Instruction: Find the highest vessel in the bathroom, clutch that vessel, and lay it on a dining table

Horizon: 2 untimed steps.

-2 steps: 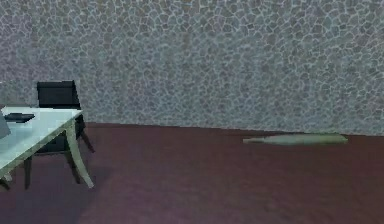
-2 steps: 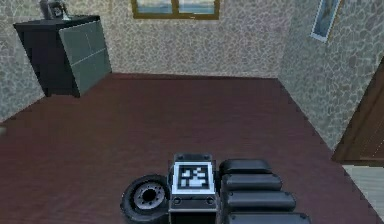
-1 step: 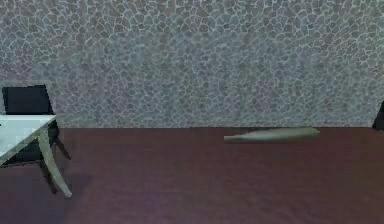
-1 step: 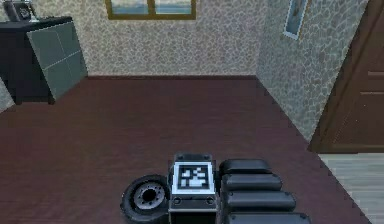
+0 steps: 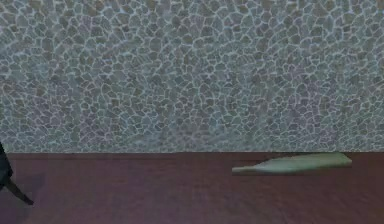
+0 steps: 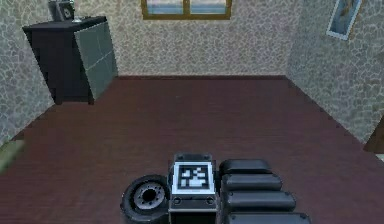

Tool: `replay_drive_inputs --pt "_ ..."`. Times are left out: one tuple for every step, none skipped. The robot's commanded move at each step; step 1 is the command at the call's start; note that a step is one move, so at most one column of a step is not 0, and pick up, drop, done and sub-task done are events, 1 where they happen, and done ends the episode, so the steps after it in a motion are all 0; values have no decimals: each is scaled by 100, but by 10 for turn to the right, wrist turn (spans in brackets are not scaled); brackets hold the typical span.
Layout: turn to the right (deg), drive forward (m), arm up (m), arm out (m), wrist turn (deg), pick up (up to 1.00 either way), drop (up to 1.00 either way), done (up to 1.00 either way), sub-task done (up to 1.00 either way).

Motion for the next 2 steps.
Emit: replay_drive_inputs --pt "-450 0 0 0 0 0 0 0 0" --pt "-90 0 0 0 0 0 0 0 0"
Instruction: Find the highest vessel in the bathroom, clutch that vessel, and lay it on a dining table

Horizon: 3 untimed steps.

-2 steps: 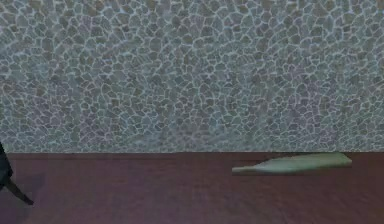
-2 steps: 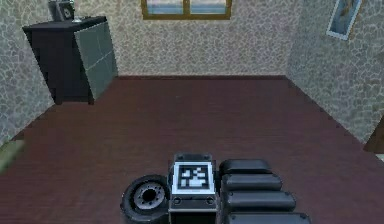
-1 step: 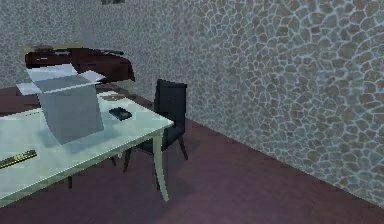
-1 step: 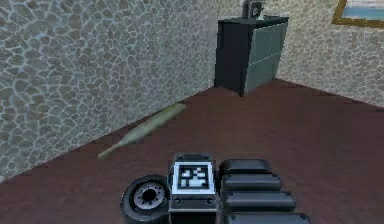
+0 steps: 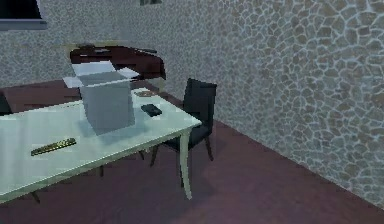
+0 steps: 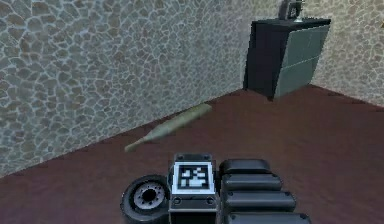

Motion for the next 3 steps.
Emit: replay_drive_inputs --pt "0 50 0 0 0 0 0 0 0" --pt "-450 0 0 0 0 0 0 0 0" --pt "-450 0 0 0 0 0 0 0 0"
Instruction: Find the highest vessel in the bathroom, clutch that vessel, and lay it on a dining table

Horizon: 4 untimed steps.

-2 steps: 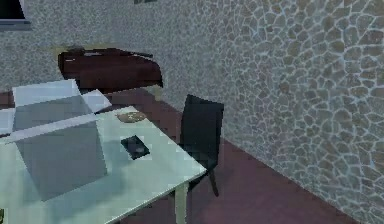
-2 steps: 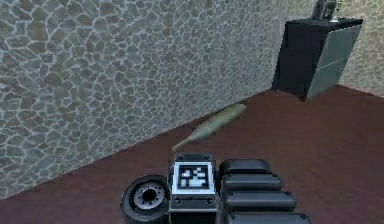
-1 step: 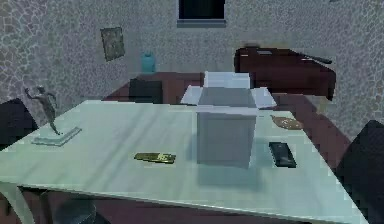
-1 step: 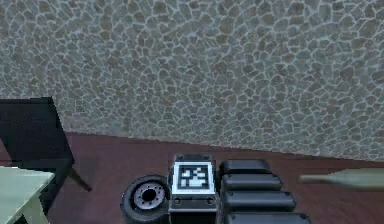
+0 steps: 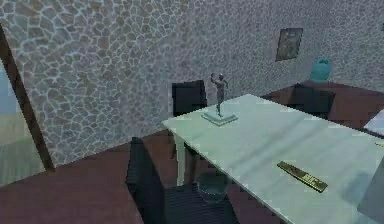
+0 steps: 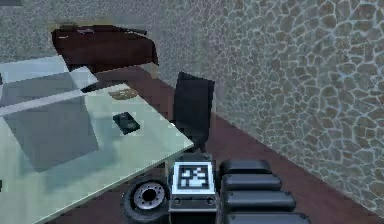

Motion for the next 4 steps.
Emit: replay_drive_inputs --pt "-450 0 0 0 0 0 0 0 0" --pt "-390 0 0 0 0 0 0 0 0" --pt "450 0 0 0 0 0 0 0 0" --pt "450 0 0 0 0 0 0 0 0"
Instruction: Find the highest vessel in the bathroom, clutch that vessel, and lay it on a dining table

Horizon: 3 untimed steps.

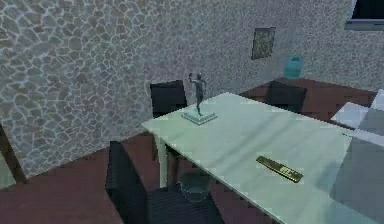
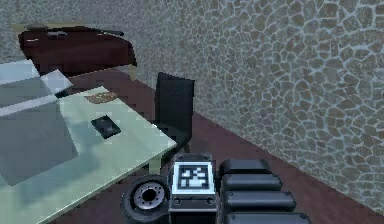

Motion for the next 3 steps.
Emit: replay_drive_inputs --pt "450 0 0 0 0 0 0 0 0" --pt "300 0 0 0 0 0 0 0 0" --pt "-450 0 0 0 0 0 0 0 0"
